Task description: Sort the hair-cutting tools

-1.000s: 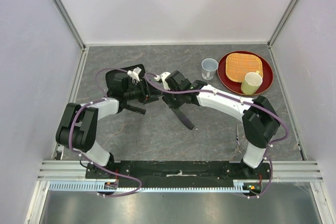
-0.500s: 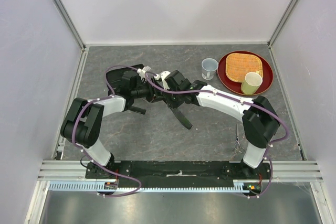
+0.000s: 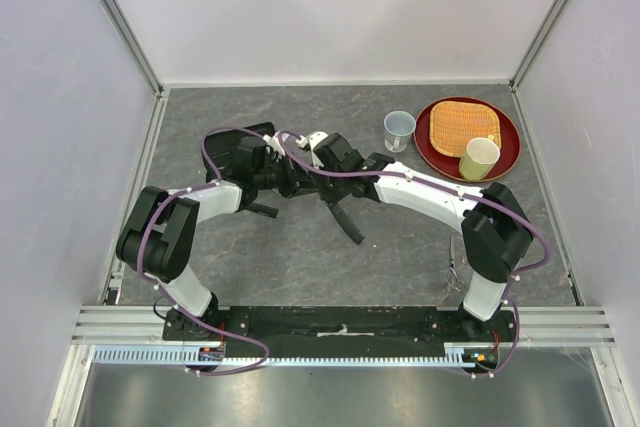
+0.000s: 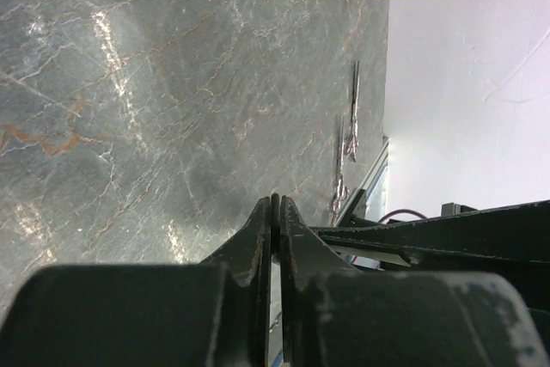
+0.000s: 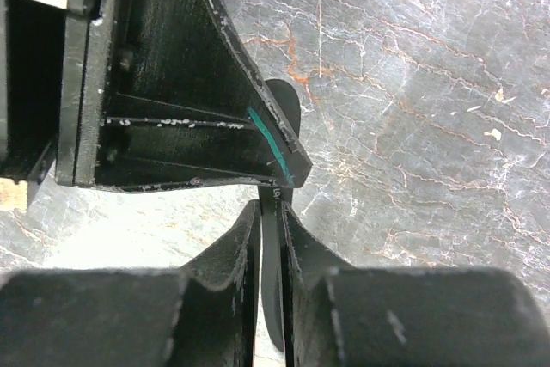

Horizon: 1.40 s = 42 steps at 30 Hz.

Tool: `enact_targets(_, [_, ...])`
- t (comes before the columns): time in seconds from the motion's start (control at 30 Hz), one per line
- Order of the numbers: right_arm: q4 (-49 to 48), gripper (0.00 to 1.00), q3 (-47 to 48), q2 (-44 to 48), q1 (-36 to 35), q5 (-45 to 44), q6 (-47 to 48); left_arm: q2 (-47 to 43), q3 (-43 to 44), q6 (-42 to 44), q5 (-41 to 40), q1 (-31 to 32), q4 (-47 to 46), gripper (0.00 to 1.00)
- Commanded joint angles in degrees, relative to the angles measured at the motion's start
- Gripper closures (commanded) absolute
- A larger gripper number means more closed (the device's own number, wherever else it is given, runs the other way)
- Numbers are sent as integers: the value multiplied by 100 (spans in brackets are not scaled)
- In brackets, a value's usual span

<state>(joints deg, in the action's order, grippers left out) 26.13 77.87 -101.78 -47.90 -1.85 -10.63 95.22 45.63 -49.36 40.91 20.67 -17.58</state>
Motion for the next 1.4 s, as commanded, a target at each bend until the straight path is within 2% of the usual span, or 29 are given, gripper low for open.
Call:
enact_targets(0.0, [-258,83,159,158,-18,-79,-211,-127,297,199,-83,34,62,98])
enact_targets(0.07, [-240,80,167,167,-18,-70,-272,-109,324,199,-83,34,97,98])
enact_targets(0.13, [-188,69,238,184,-9,-123,-377,-126,447,313,-118,34,359,98])
enact_targets(0.17, [-65,57,281,185,9,-158,-422,-144,508,374,-187,34,474,98])
enact_targets(0.23, [50,47,431,219,26,-316,-501,-258,649,532,-249,25,737,98])
enact_targets(0.27, [128,36,483,263,61,-377,-588,-311,771,594,-354,25,852,98])
enact_targets(0.37, [190,21,545,544,105,-746,-711,-478,1000,910,-661,-19,1397,98])
enact_targets(0.47, [252,10,624,860,245,-1106,-896,-662,1439,1121,-855,-133,1722,98])
enact_targets(0.57, [244,2,633,1186,456,-1326,-1107,-812,1877,1236,-978,-282,2231,98])
enact_targets(0.77, [60,2,607,1740,817,-1441,-1555,-1145,2739,1245,-1164,-669,2707,98])
enact_targets(0.97, [-328,2,545,2083,1062,-1599,-2020,-1523,3092,684,-1277,-1064,2751,98])
enact_targets(1.03, [-398,2,519,2118,1238,-1355,-2415,-1699,3224,595,-1383,-1257,2987,98])
enact_targets(1.17, [-1204,2,265,2153,1546,-459,-2733,-2007,3427,87,-1323,-1609,3103,98])
enact_targets(1.37, [-2364,2,142,2013,1652,1062,-3032,-2306,3523,-652,-1094,-1750,3181,98])
